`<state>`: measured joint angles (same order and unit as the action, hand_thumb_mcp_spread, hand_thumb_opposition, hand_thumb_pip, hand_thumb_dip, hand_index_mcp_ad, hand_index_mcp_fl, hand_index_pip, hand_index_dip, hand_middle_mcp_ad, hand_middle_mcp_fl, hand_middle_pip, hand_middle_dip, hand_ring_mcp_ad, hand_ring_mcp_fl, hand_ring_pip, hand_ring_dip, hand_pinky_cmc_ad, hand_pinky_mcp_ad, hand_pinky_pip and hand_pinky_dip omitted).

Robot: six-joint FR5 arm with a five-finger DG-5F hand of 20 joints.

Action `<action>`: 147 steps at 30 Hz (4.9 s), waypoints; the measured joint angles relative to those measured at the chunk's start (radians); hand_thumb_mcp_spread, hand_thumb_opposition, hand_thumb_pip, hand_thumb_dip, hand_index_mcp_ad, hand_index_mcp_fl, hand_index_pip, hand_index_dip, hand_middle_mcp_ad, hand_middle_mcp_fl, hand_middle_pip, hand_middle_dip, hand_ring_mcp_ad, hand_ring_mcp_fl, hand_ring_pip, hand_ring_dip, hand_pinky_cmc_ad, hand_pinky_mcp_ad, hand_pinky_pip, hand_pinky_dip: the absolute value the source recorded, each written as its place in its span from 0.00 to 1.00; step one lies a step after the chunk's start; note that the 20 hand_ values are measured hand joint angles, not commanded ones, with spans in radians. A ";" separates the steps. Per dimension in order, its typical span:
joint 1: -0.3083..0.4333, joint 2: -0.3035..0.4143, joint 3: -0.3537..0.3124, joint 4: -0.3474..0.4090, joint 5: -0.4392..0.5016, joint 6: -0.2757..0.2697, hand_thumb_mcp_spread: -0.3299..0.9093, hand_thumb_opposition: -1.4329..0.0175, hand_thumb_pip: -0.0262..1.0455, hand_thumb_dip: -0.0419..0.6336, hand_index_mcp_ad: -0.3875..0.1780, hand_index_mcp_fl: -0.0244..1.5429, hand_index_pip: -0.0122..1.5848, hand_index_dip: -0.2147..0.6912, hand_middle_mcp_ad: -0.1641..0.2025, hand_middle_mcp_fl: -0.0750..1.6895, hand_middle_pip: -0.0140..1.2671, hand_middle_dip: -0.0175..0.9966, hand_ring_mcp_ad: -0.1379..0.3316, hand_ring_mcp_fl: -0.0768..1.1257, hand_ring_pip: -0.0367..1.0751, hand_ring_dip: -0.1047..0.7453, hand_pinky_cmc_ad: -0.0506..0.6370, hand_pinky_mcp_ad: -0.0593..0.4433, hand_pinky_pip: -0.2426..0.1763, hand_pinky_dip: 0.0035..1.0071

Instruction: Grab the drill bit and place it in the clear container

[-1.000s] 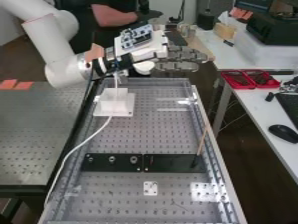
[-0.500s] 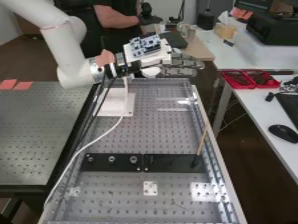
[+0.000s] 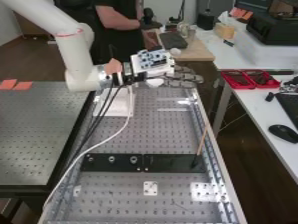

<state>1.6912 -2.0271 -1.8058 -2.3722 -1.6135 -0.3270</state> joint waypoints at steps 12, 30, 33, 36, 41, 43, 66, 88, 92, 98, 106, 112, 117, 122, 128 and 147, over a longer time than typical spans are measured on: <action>0.006 -0.066 0.041 -0.056 0.004 0.030 0.82 0.33 0.49 0.41 0.41 0.51 0.73 0.32 0.70 0.22 0.13 0.22 0.86 0.10 0.12 0.16 0.50 0.48 0.40 0.19; 0.012 -0.091 0.063 -0.100 -0.019 0.045 0.81 0.33 0.45 0.41 0.41 0.50 0.73 0.32 0.70 0.22 0.13 0.22 0.86 0.10 0.12 0.16 0.50 0.48 0.40 0.19; 0.010 -0.095 0.074 -0.135 -0.042 0.044 0.73 0.36 0.44 0.41 0.41 0.45 0.62 0.32 0.70 0.18 0.12 0.22 0.85 0.10 0.12 0.16 0.51 0.49 0.40 0.19; 0.008 -0.100 0.088 -0.168 -0.061 0.039 0.65 0.39 0.48 0.41 0.41 0.13 0.42 0.27 0.70 0.14 0.11 0.22 0.86 0.10 0.12 0.16 0.50 0.49 0.40 0.19; 0.007 -0.100 0.088 -0.166 -0.053 0.041 0.56 0.42 0.56 0.40 0.44 0.05 0.24 0.27 0.70 0.09 0.11 0.22 0.86 0.09 0.11 0.16 0.48 0.49 0.39 0.21; 0.005 -0.100 0.086 -0.163 -0.051 0.041 0.55 0.44 0.57 0.39 0.46 0.03 0.21 0.27 0.70 0.09 0.11 0.22 0.86 0.09 0.12 0.16 0.48 0.49 0.39 0.23; -0.054 0.118 0.025 -0.344 0.067 -0.121 0.45 0.51 0.33 0.21 0.58 0.04 0.09 0.38 0.70 0.09 0.12 0.22 0.86 0.07 0.12 0.15 0.45 0.49 0.31 0.30; -0.068 0.312 0.046 -0.542 0.232 -0.410 0.44 0.53 0.20 0.12 0.64 0.04 0.06 0.55 0.70 0.04 0.13 0.18 0.86 0.07 0.12 0.14 0.55 0.52 0.23 0.28; -0.069 0.313 0.048 -0.539 0.233 -0.420 0.44 0.53 0.20 0.12 0.64 0.04 0.06 0.55 0.70 0.04 0.13 0.18 0.85 0.07 0.12 0.14 0.55 0.52 0.23 0.28; -0.069 0.315 0.053 -0.536 0.228 -0.432 0.45 0.53 0.20 0.12 0.64 0.04 0.06 0.55 0.69 0.04 0.13 0.18 0.85 0.07 0.12 0.14 0.57 0.52 0.23 0.27; -0.071 0.320 0.051 -0.530 0.210 -0.434 0.45 0.53 0.20 0.12 0.65 0.04 0.06 0.55 0.70 0.04 0.13 0.18 0.85 0.07 0.12 0.14 0.60 0.52 0.23 0.27; -0.070 0.327 0.046 -0.519 0.214 -0.439 0.45 0.53 0.21 0.12 0.66 0.04 0.06 0.55 0.70 0.04 0.13 0.18 0.85 0.07 0.12 0.14 0.62 0.52 0.23 0.27; -0.070 0.338 0.038 -0.507 0.178 -0.462 0.45 0.53 0.21 0.12 0.65 0.04 0.06 0.55 0.69 0.04 0.13 0.18 0.85 0.07 0.12 0.14 0.62 0.52 0.23 0.28; -0.070 0.348 0.032 -0.495 0.141 -0.479 0.45 0.53 0.22 0.12 0.65 0.04 0.06 0.55 0.68 0.04 0.13 0.18 0.85 0.07 0.12 0.14 0.62 0.52 0.23 0.28; -0.069 0.357 0.027 -0.487 0.114 -0.488 0.45 0.53 0.23 0.11 0.65 0.04 0.06 0.55 0.68 0.05 0.13 0.18 0.86 0.07 0.12 0.14 0.62 0.52 0.23 0.28; -0.081 0.370 0.039 -0.499 0.111 -0.438 0.45 0.53 0.23 0.11 0.65 0.04 0.06 0.55 0.69 0.05 0.13 0.18 0.86 0.07 0.12 0.14 0.62 0.52 0.23 0.28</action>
<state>1.6100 -1.6575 -1.7668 -2.8711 -1.5027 -0.7654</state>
